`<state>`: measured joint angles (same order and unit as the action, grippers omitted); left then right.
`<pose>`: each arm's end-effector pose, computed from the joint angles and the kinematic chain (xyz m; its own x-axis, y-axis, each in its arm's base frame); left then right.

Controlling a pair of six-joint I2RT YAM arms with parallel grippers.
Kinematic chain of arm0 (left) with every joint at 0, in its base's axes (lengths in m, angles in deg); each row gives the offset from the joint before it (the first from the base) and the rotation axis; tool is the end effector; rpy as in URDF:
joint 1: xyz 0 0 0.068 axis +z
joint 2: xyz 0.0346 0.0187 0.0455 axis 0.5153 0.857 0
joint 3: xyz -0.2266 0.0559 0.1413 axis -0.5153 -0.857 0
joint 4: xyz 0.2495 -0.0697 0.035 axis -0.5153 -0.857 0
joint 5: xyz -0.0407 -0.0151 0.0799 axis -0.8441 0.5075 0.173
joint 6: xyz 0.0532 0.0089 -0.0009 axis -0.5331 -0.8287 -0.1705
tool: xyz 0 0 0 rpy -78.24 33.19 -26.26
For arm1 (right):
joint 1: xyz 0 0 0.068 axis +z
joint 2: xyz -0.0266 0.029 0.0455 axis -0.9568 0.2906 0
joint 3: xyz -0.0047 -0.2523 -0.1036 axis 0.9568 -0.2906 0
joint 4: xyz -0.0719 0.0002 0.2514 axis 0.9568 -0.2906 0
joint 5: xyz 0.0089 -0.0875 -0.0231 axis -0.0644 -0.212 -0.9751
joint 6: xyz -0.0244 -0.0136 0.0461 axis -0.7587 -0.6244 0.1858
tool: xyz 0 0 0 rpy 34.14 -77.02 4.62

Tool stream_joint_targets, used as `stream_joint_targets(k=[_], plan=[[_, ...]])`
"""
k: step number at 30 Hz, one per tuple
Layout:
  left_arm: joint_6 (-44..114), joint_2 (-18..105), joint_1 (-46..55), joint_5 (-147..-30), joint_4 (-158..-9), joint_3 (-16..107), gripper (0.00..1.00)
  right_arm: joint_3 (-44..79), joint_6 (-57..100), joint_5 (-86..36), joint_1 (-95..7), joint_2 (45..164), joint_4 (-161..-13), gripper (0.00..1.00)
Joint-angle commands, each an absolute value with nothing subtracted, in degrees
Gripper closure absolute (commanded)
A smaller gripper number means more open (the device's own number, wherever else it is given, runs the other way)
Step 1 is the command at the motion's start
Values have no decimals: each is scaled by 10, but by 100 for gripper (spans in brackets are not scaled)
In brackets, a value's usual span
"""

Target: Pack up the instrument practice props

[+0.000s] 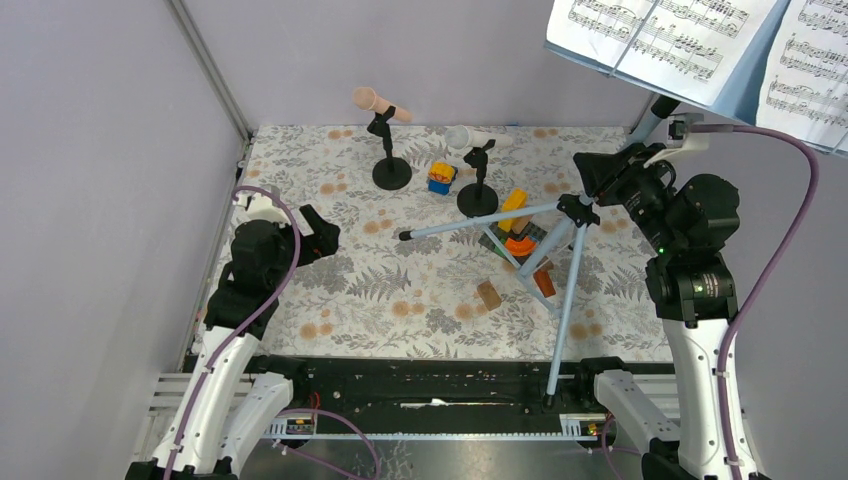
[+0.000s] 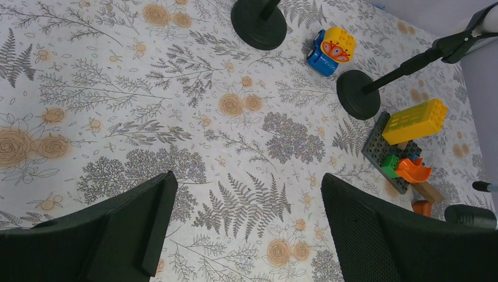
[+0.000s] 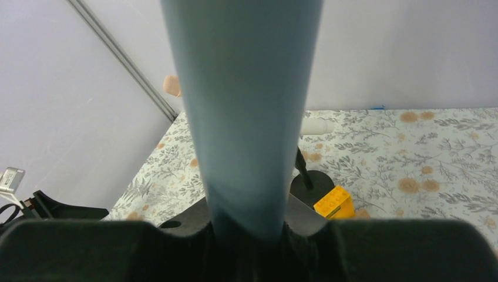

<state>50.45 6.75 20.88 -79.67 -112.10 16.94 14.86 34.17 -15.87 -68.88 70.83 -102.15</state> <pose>0.1540 -0.0274 0.3178 -0.4041 -0.3859 -0.8293 -0.0133 0.9090 -0.4165 0.1447 0.0212 0.4837 0.0263 0.3257 -0.9451 -0.3923 0.8729 0.2899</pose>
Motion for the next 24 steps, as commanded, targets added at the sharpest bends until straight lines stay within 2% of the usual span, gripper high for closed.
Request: stream_joint_targets(k=[1, 5, 14, 24], plan=[[498, 68, 216, -817, -1090, 170, 1, 191, 305, -134, -672, 690, -806, 100], [498, 71, 221, -823, -1088, 169, 1, 199, 284, -151, -638, 704, -811, 100], [498, 71, 230, -825, -1088, 169, 1, 242, 194, -242, -485, 765, -827, 100], [499, 68, 238, -820, -1088, 169, 1, 229, 146, -333, -335, 813, -759, 100]])
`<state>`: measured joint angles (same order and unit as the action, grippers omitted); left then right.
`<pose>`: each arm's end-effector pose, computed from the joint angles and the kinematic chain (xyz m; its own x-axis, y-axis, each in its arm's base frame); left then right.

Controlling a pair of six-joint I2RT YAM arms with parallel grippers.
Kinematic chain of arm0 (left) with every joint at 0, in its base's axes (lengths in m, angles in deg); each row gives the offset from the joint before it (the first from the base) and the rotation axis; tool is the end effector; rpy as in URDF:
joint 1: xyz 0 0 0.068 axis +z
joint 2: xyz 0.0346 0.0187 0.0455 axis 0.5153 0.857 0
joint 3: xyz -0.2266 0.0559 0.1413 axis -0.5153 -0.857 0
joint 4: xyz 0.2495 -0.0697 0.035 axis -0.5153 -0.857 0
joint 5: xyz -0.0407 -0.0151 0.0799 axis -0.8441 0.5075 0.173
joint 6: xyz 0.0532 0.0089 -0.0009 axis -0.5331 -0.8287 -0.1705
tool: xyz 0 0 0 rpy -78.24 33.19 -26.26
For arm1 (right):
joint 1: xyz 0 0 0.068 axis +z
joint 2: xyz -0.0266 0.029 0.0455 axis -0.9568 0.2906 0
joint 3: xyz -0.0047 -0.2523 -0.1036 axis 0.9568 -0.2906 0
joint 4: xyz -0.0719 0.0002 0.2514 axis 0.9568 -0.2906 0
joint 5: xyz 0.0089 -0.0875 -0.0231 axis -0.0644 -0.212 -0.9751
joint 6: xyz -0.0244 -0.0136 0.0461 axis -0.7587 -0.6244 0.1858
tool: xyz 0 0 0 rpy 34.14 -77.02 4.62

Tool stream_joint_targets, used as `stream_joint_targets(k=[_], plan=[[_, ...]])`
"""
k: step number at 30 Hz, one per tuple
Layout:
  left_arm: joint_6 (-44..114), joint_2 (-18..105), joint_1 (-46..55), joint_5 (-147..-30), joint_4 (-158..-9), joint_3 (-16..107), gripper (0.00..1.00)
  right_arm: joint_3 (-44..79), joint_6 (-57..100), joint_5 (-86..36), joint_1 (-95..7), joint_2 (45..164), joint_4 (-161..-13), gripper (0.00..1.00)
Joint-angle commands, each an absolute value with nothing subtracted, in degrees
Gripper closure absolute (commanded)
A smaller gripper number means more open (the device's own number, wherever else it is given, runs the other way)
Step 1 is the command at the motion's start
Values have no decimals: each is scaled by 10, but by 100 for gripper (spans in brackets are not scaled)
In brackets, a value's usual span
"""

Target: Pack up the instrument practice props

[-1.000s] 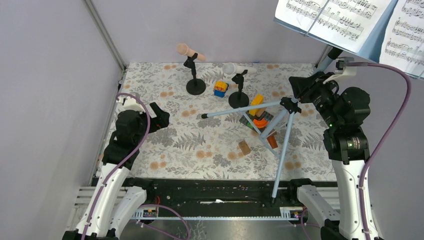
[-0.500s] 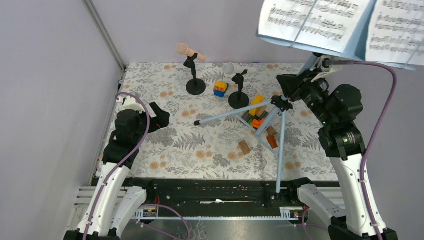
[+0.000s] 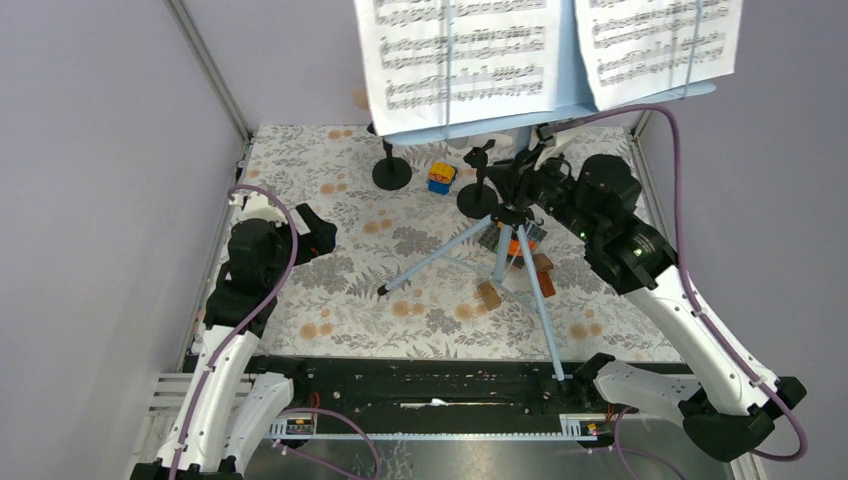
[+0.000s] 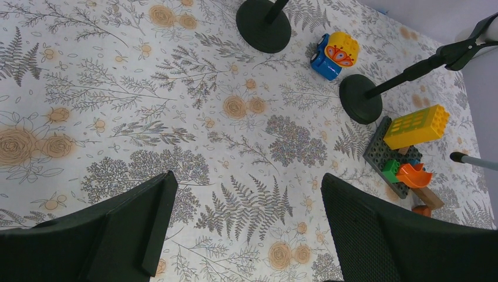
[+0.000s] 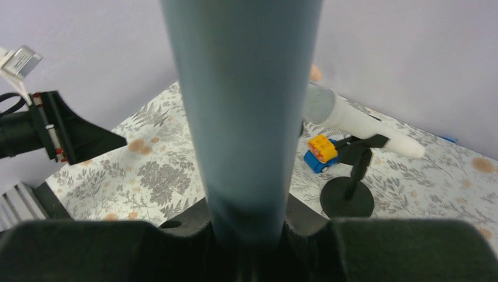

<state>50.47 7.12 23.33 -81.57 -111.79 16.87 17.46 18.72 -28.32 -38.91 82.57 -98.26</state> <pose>0.1565 -0.0222 0.3171 -0.4028 -0.4009 -0.8228 -0.0261 0.9036 -0.4275 0.1757 0.1229 0.4727 0.0080 0.0957 -0.9954 -0.6298 0.7737 0.0693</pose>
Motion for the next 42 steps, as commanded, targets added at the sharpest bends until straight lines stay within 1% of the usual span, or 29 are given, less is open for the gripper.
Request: stream_joint_targets(k=[1, 3, 5, 11, 15, 20, 29, 33, 37, 42], plan=[[499, 69, 239, -822, -1087, 170, 1, 226, 126, -350, -313, 818, -747, 100], [499, 70, 242, -824, -1087, 169, 1, 210, 106, -383, -260, 826, -713, 100], [499, 69, 242, -824, -1088, 169, 1, 201, 100, -395, -232, 836, -678, 100], [500, 59, 244, -806, -1092, 171, 1, 163, 134, -405, -207, 871, -577, 100], [503, 46, 247, -783, -1095, 170, 1, 136, 159, -432, -205, 892, -520, 100], [504, 47, 248, -782, -1095, 171, 1, 116, 169, -448, -203, 920, -478, 100], [504, 46, 253, -782, -1097, 172, 1, 82, 147, -430, -203, 986, -380, 100], [505, 44, 253, -764, -1105, 176, 1, 93, 128, -411, -203, 1025, -369, 100], [509, 42, 253, -751, -1110, 177, 1, 89, 109, -414, -208, 1058, -325, 100], [509, 47, 253, -753, -1110, 177, 1, 88, 157, -373, -243, 1093, -285, 100]])
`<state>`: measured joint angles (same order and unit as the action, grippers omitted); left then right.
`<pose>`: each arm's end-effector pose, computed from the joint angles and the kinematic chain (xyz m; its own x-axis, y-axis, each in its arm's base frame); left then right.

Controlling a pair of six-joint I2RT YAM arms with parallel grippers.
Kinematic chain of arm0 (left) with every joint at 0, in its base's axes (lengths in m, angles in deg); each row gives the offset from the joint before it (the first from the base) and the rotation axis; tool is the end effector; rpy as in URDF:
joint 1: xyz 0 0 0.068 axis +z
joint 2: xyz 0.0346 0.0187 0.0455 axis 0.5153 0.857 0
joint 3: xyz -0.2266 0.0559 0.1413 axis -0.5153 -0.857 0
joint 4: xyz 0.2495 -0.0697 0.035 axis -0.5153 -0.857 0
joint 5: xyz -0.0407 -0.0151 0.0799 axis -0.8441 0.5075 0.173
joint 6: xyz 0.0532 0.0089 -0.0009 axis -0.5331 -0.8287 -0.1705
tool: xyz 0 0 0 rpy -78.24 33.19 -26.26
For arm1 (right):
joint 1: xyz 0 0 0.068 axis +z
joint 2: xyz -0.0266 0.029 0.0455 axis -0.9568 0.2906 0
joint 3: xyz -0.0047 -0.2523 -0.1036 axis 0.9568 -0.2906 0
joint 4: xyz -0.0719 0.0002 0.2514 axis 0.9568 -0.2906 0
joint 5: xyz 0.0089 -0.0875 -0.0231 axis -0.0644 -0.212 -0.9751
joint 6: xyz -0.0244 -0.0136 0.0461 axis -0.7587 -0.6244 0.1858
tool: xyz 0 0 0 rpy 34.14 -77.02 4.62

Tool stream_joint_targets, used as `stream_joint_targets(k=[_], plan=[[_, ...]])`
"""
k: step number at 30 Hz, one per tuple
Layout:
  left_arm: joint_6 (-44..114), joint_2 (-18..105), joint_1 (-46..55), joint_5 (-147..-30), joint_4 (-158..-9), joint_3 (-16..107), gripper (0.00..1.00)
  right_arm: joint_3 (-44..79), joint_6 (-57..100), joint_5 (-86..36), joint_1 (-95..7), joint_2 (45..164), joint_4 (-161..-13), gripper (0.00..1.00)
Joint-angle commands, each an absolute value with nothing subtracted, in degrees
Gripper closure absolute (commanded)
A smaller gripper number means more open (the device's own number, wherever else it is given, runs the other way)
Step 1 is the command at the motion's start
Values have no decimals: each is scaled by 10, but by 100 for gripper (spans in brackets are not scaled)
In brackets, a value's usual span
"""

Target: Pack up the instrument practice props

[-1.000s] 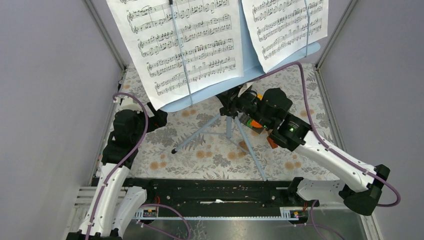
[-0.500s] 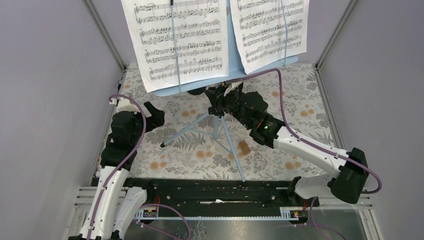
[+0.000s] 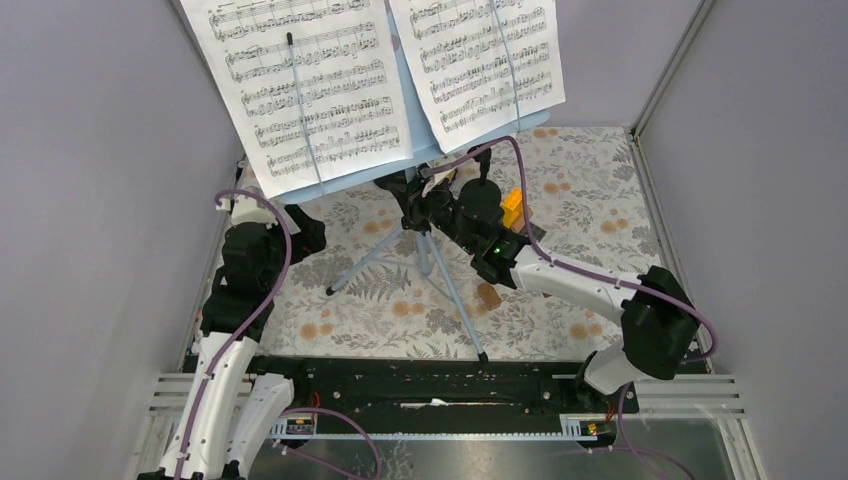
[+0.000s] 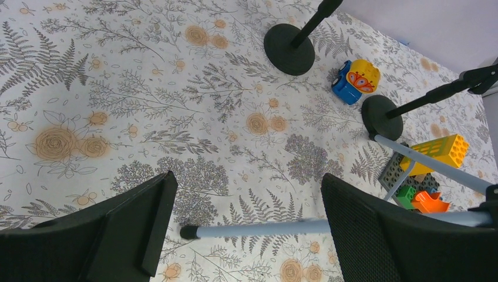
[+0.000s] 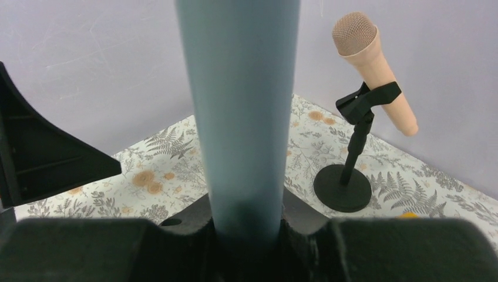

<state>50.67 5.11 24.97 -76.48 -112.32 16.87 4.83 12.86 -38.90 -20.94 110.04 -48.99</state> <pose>0.1498 -0.0138 0.3208 -0.3321 -0.4210 -0.8441 -0.1160 0.9063 -0.4063 0.2240 0.2825 0.3557 0.1576 0.1587 -0.9747 -0.7200 0.6939 -0.0035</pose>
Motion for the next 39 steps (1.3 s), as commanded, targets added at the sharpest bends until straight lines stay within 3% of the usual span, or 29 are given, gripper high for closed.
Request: stream_joint_targets(k=[1, 8, 16, 27, 39], plan=[[509, 48, 253, -753, -1110, 178, 1, 88, 164, -369, -247, 1098, -280, 100], [509, 54, 256, -757, -1110, 179, 1, 87, 166, -381, -252, 1114, -248, 100], [510, 59, 257, -762, -1110, 179, 1, 50, 88, -585, -253, 1105, -240, 100], [511, 63, 264, -773, -1105, 177, 1, 58, -35, -711, -208, 1099, -257, 100], [511, 62, 264, -777, -1106, 175, 1, 26, 67, -613, -295, 1091, -314, 100]])
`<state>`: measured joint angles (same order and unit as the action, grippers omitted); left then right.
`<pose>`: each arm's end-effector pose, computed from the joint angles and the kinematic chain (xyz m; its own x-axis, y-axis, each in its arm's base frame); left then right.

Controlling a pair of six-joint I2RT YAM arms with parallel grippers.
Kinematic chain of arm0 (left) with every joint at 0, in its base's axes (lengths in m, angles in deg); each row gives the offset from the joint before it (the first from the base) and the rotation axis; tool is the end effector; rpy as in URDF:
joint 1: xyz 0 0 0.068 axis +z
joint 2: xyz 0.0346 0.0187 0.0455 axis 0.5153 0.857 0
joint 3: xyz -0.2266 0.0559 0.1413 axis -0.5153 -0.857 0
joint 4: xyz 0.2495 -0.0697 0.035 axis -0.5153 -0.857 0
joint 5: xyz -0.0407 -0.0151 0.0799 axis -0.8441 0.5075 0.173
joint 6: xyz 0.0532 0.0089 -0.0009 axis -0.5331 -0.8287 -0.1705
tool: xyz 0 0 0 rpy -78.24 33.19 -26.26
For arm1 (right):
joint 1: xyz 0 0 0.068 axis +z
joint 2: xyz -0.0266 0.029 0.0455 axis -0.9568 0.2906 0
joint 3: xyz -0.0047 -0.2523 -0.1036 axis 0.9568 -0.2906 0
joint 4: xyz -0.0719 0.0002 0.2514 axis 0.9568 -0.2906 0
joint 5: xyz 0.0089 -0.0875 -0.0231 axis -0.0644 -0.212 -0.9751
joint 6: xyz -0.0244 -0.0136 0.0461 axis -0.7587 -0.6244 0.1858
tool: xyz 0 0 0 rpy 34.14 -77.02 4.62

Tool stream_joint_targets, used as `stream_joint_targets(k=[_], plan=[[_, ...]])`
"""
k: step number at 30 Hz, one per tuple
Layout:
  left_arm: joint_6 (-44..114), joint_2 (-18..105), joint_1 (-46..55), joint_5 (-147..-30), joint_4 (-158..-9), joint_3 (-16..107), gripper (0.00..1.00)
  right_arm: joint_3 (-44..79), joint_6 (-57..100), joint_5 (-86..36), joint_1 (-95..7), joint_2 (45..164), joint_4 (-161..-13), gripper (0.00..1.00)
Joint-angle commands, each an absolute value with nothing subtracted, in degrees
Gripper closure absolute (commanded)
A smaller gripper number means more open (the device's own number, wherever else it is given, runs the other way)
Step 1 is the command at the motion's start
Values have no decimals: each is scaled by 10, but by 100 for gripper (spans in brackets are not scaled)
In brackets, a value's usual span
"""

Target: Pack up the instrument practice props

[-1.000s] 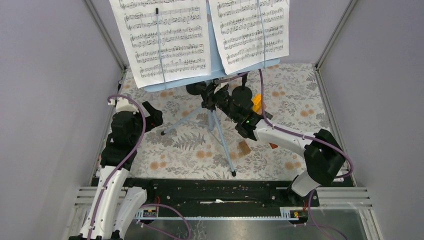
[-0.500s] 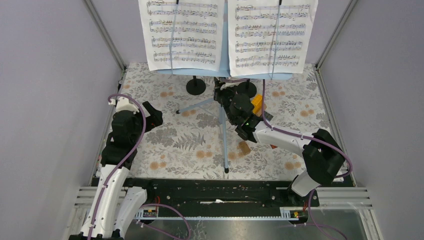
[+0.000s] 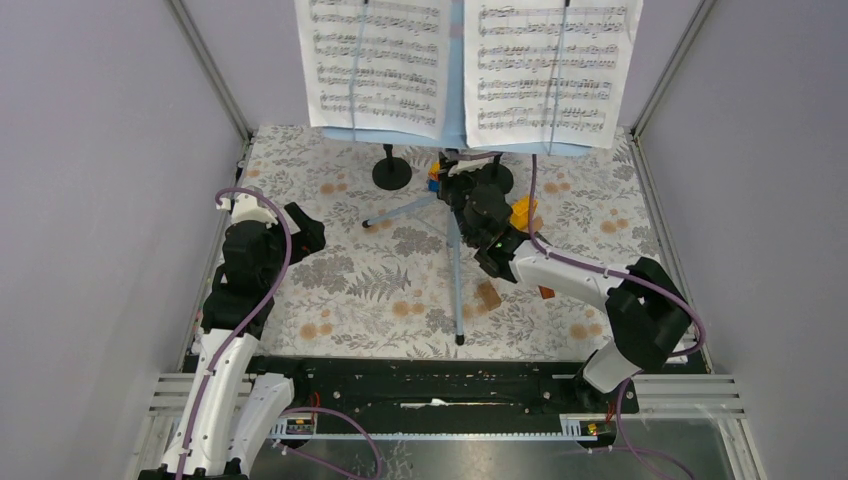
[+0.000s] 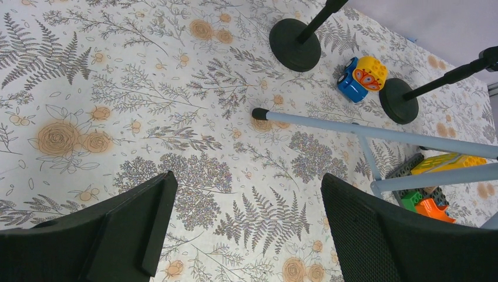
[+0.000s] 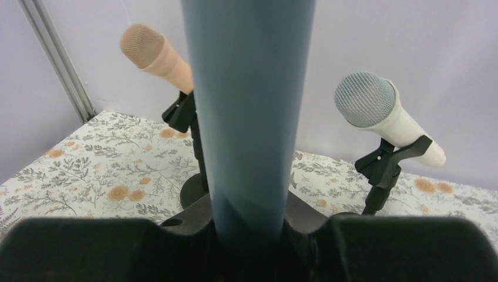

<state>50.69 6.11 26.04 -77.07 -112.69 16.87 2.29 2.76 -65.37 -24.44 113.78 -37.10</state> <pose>0.1533 -0.0116 0.3179 -0.3485 -0.4255 -0.8351 -0.1342 0.9045 -0.4049 0.2542 0.2602 0.3378 0.2668 0.0448 -0.9627 -0.2502 0.9679 -0.0243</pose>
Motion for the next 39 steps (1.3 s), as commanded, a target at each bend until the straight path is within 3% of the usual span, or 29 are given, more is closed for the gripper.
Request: stream_joint_targets(k=[1, 8, 9, 13, 19, 29, 39], plan=[[511, 62, 264, -777, -1105, 175, 1, 17, 78, -591, -308, 1085, -323, 100], [510, 65, 264, -785, -1104, 175, 1, -8, 87, -503, -361, 1055, -374, 99], [510, 66, 264, -785, -1104, 175, 1, -12, 87, -502, -361, 1051, -376, 95], [508, 65, 264, -781, -1103, 174, 1, -31, 105, -508, -361, 1037, -383, 56], [506, 72, 266, -832, -1070, 163, 1, -42, 124, -482, -361, 982, -448, 23], [517, 81, 266, -958, -986, 137, 1, -115, 180, -435, -361, 808, -577, 19], [511, 75, 266, -913, -1104, 275, 1, -169, 269, -469, -361, 586, -809, 18]])
